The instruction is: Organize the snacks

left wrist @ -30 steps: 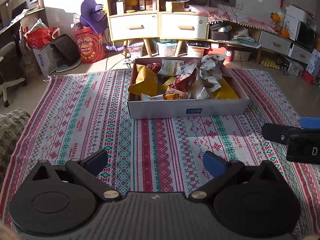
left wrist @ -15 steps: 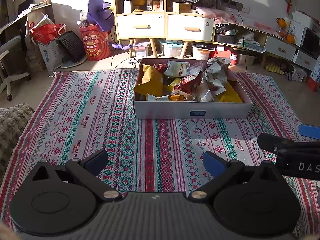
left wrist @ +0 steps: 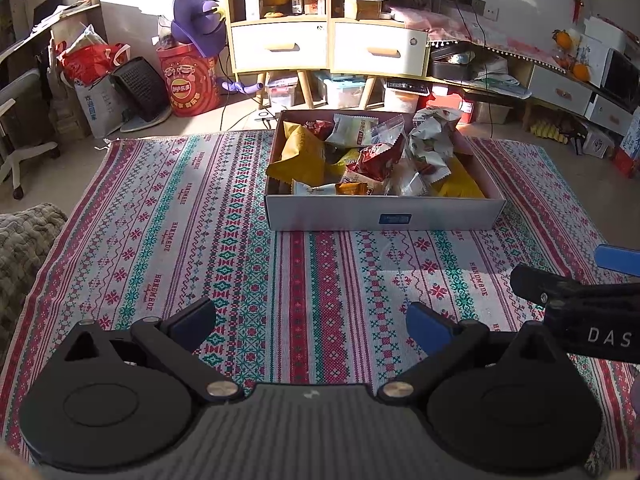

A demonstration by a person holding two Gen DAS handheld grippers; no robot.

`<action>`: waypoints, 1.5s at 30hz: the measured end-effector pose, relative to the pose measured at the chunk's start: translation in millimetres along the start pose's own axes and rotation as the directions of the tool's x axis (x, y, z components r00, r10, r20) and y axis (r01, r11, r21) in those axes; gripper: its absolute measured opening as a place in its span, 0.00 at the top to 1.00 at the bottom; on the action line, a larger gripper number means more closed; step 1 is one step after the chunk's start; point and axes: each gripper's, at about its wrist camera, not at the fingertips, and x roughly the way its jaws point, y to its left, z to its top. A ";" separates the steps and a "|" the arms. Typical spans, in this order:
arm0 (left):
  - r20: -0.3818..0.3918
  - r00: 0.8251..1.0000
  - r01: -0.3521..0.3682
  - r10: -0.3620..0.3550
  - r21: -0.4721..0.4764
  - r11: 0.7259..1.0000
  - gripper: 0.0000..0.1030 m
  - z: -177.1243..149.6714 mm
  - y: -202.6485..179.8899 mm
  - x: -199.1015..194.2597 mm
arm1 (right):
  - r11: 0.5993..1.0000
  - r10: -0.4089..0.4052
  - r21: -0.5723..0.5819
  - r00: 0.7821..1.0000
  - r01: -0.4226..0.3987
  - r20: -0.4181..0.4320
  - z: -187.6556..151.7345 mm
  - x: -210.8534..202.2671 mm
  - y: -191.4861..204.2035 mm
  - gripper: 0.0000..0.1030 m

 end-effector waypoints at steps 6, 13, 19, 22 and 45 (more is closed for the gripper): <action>-0.006 1.000 -0.001 0.001 -0.006 1.000 0.00 0.8 1.2 -0.2 | 1.000 -0.001 -0.005 1.000 0.001 -0.001 -0.5 0.6 1.3 0.01; -0.008 1.000 -0.006 0.006 -0.010 1.000 0.00 1.2 0.8 -0.1 | 1.000 0.000 -0.005 1.000 0.000 -0.002 -0.6 0.1 1.2 0.01; -0.009 1.000 -0.013 0.013 -0.015 1.000 0.00 1.4 1.9 0.1 | 1.000 0.001 -0.005 1.000 -0.001 -0.002 -0.7 -0.2 1.1 0.01; -0.009 1.000 -0.014 0.014 -0.019 1.000 0.00 1.6 2.4 -0.1 | 1.000 0.001 -0.008 1.000 -0.001 -0.003 -0.7 0.3 1.1 0.01; -0.012 1.000 -0.025 0.025 -0.006 1.000 0.00 0.9 0.4 -0.1 | 1.000 -0.002 -0.014 1.000 0.002 -0.006 -1.5 2.2 1.7 0.01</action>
